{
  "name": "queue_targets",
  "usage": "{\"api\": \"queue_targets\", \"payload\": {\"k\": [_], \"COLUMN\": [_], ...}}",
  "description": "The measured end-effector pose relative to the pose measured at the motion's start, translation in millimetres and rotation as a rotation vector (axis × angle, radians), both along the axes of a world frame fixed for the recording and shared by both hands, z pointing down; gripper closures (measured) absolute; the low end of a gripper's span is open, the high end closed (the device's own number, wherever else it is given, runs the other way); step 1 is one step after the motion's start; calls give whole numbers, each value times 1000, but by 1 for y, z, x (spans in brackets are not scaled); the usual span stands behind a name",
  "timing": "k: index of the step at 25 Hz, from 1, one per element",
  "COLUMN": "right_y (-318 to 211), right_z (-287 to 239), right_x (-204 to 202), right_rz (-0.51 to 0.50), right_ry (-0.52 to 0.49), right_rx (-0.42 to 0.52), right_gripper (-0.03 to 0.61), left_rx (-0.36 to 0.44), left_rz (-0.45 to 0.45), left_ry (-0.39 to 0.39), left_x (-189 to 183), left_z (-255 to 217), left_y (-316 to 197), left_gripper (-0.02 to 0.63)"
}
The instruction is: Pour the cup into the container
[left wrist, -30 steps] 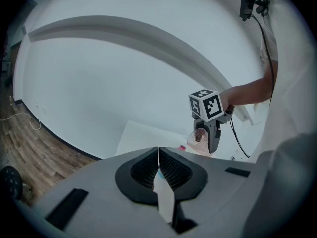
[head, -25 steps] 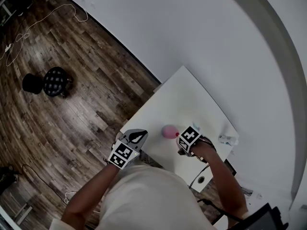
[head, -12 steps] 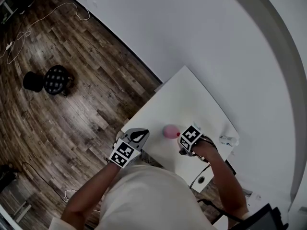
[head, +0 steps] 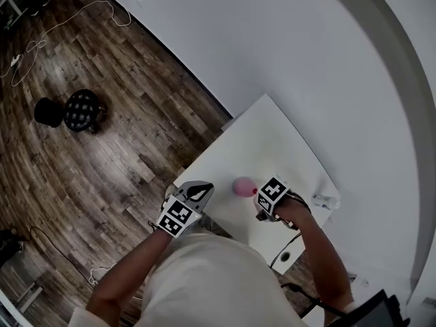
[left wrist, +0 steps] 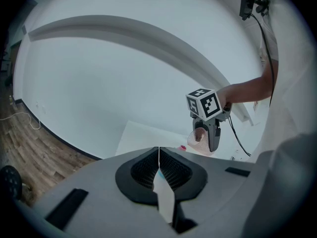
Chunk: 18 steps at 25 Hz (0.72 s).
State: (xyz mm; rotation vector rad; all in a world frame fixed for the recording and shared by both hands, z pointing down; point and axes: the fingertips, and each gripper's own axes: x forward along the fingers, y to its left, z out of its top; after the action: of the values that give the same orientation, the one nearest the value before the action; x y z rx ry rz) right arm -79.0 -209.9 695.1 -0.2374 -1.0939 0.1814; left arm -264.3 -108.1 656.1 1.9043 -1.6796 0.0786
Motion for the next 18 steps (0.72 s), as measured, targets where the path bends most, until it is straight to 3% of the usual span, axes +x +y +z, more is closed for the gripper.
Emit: {"api": "queue_targets", "payload": {"k": [18], "right_y": [7], "right_z": [-3], "right_x": [0], "right_rz": [-12], "right_ry": [33], "right_rx": [-11], "right_gripper": [218], "left_rx": [2], "left_rz": [1], "left_ry": [2], "left_x": [-1], "left_z": [3], "left_y": [7], "left_gripper": [601]}}
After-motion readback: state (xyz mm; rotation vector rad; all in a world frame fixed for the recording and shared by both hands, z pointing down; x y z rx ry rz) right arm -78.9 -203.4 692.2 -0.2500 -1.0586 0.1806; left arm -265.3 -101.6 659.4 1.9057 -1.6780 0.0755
